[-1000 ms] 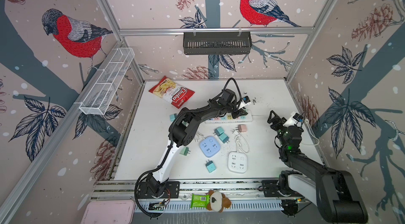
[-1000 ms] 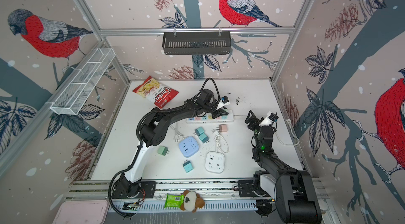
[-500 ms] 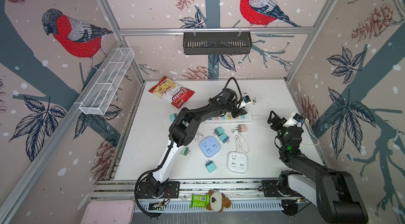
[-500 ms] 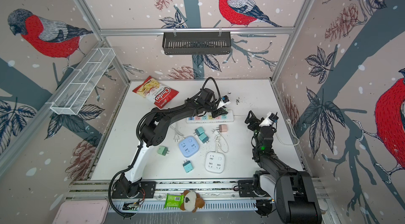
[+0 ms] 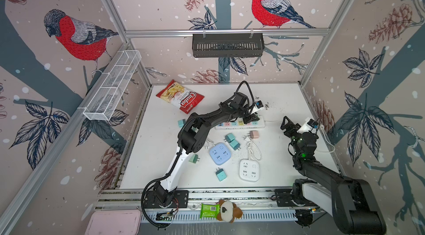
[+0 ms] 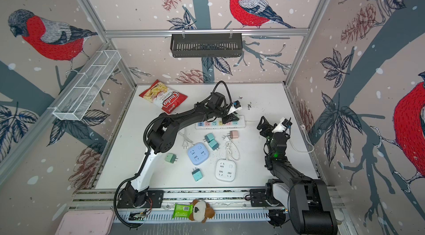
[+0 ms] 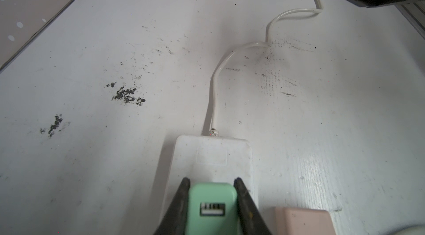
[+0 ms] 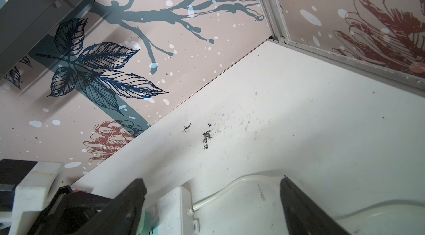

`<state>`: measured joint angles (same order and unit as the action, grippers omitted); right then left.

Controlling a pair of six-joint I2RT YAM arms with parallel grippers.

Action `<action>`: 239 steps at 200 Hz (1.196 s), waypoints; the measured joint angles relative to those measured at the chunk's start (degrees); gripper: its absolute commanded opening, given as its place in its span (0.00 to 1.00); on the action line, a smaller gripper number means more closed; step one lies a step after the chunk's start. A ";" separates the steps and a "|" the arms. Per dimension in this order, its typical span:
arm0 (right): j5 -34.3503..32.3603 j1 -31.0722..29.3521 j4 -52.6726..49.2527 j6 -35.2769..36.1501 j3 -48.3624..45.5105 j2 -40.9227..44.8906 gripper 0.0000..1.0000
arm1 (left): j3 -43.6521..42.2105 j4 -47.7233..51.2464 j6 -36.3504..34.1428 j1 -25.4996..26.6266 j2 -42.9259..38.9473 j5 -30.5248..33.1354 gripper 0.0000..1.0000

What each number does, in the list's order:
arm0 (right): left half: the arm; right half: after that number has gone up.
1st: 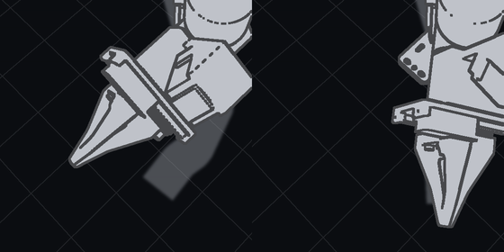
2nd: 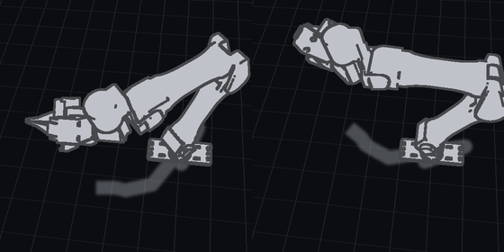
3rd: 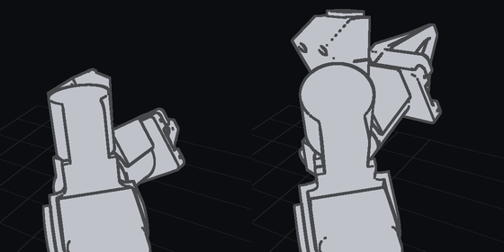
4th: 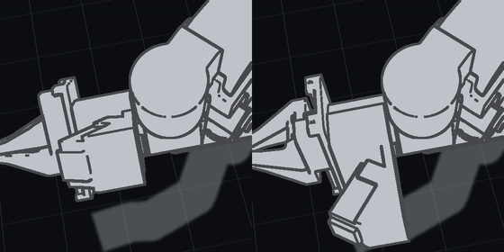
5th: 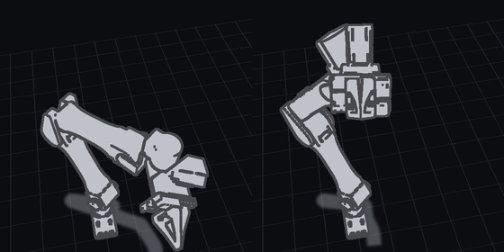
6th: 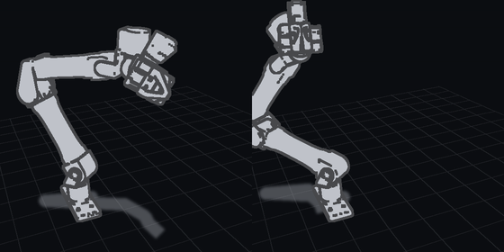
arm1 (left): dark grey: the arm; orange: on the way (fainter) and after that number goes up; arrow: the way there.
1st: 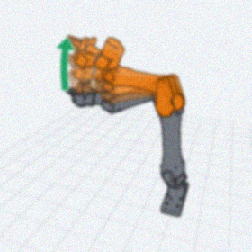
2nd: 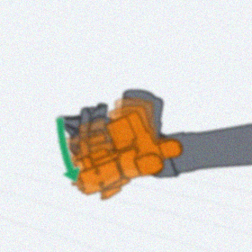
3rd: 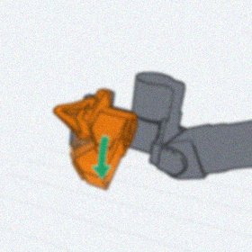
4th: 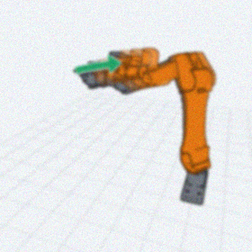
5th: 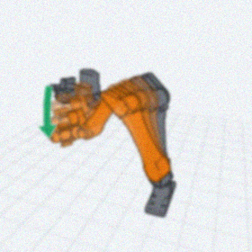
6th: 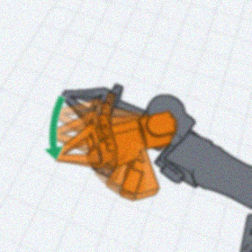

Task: Insert the plug
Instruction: 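Lower the green charger onto the strip's end socket with the left gripper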

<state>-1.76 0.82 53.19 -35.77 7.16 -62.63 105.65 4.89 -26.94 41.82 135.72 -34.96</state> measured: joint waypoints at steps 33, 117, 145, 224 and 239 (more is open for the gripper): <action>0.00 0.00 -0.02 0.00 0.00 0.11 0.91 | 0.83 0.79 0.00 0.02 0.94 -0.28 0.00; 0.00 0.00 0.00 0.00 0.00 0.22 0.91 | -1.31 -1.55 5.33 0.68 0.24 1.84 0.00; 0.00 0.00 0.00 0.00 0.00 0.20 0.91 | -3.30 -3.06 7.54 1.68 -0.50 2.23 0.00; -2.05 0.00 -0.66 -0.55 0.44 -0.87 0.93 | 1.60 0.09 7.43 -0.15 2.82 -4.04 0.00; -3.06 -0.02 -0.63 -1.64 0.59 -1.40 0.93 | 0.79 -0.63 7.37 -0.20 2.54 -4.17 0.00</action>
<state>-4.82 0.80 52.56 -37.41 7.75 -64.03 106.43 4.25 -19.57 41.63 138.26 -39.13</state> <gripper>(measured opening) 0.932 0.289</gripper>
